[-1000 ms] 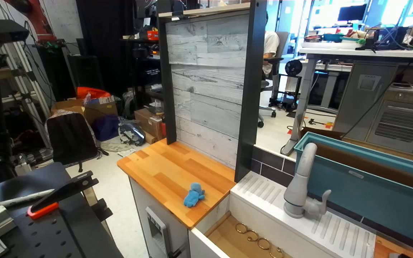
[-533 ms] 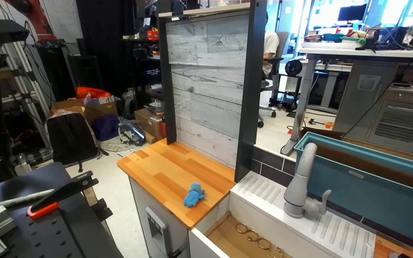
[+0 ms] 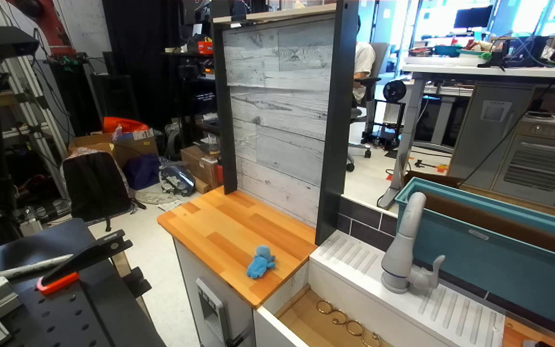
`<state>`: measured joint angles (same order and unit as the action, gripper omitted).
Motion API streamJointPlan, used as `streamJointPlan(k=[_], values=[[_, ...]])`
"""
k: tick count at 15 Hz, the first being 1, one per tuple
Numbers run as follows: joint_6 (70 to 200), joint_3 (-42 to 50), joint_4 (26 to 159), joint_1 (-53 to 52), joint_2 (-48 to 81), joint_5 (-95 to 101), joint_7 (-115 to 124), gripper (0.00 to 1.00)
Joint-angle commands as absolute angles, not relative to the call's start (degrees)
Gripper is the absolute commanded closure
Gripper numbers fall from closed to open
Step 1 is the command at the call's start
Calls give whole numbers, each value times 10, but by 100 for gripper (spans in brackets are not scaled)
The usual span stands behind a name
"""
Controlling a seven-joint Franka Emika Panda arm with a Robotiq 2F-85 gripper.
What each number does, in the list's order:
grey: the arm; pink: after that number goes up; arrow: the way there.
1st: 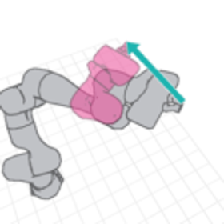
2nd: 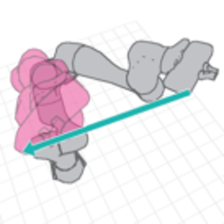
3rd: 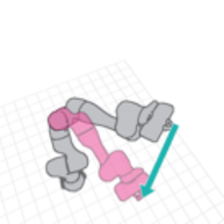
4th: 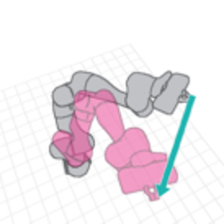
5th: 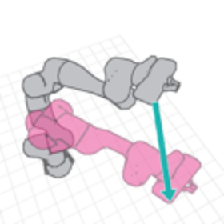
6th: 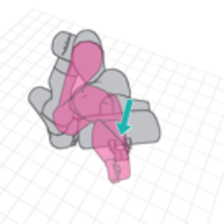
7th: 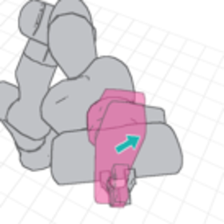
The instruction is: Move the blue object to the left on counter
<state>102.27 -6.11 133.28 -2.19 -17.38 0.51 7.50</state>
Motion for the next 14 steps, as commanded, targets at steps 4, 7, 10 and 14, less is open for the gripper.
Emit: streamJointPlan(k=[4,7,10,14], values=[[1022,-57,1332,-26,-173,6,76,0],[1022,-57,1332,-26,-173,6,76,0],[1028,-56,1333,-23,-163,14,76,0],[1090,-55,1354,-17,-137,40,87,0]])
